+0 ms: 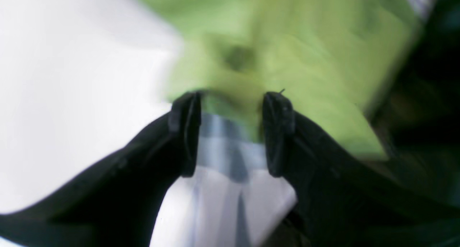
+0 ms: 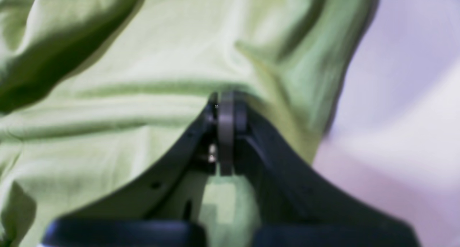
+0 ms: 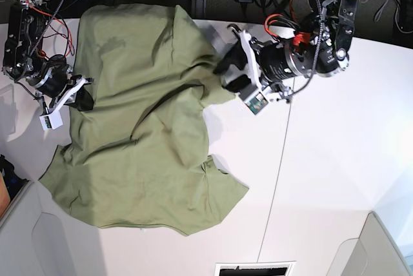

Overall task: Layout the t-shirt on the table in an organized manner, then fold the t-shirt properly
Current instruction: 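Drag the fabric with the left gripper away from the right gripper, release, then grasp the shirt edge with the left gripper and pull it outward, then grasp the shirt with both grippers and stretch it apart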

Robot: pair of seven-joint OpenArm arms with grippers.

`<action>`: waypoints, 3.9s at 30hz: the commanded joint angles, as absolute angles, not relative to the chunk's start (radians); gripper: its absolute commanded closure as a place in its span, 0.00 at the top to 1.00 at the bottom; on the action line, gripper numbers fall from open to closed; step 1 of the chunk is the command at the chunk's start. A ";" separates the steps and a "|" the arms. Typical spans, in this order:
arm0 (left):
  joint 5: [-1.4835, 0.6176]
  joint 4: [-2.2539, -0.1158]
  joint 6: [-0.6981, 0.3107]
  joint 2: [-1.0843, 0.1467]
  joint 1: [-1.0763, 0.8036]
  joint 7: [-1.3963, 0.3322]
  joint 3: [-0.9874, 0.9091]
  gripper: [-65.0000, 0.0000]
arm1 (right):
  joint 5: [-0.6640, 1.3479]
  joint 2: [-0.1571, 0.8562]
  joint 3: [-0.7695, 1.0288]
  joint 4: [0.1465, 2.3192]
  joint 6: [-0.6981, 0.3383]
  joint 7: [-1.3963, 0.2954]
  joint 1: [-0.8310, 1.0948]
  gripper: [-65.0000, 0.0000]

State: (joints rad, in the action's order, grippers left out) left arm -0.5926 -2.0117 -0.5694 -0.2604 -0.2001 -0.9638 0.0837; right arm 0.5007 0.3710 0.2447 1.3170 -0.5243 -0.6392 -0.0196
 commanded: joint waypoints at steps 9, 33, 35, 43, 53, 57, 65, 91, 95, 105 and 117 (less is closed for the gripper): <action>-0.585 -1.993 -0.591 -0.263 -0.183 -0.877 -0.066 0.47 | 0.453 0.387 0.249 1.316 -0.494 -0.689 -0.022 0.00; -0.318 -1.798 -0.602 -0.234 -0.131 -0.759 0.191 0.00 | 0.473 0.385 0.249 1.316 -0.494 -0.688 -0.021 0.00; -0.336 -1.851 -0.603 -0.239 -0.107 -0.847 0.157 0.00 | 0.475 0.385 0.249 1.316 -0.494 -0.688 -0.021 0.00; -0.493 -2.096 -0.604 -0.414 -0.131 -0.981 0.015 0.00 | 0.467 0.385 0.249 1.316 -0.494 -0.689 -0.021 0.00; -0.593 -2.208 -0.612 -0.484 -0.180 -0.991 0.008 0.42 | 0.467 0.384 0.249 1.316 -0.494 -0.689 -0.020 0.00; -0.596 -2.210 -0.609 -0.482 -0.179 -0.898 0.008 0.51 | 0.466 0.382 0.249 1.316 -0.494 -0.690 -0.018 0.00; -0.580 -2.135 -0.580 -0.432 -0.181 -0.847 0.008 0.51 | 0.464 0.379 0.249 1.316 -0.494 -0.688 -0.021 0.00; -0.728 -1.897 -0.698 -0.229 -0.301 -0.820 0.009 0.22 | 0.484 0.322 0.273 1.376 -0.495 -0.616 -0.288 0.00; -0.713 -1.774 -0.698 -0.216 -0.280 -0.819 0.021 0.15 | 0.356 0.307 0.187 1.181 -0.494 -0.521 -0.417 0.00; -0.541 -1.539 -0.693 -0.257 -0.189 -0.819 0.020 0.02 | 0.200 0.350 -0.051 0.922 -0.492 -0.498 -0.506 0.00; -0.439 -1.092 -0.662 -0.338 0.216 -0.819 0.020 0.02 | 0.483 0.459 0.073 1.322 -0.483 -0.625 -0.153 0.00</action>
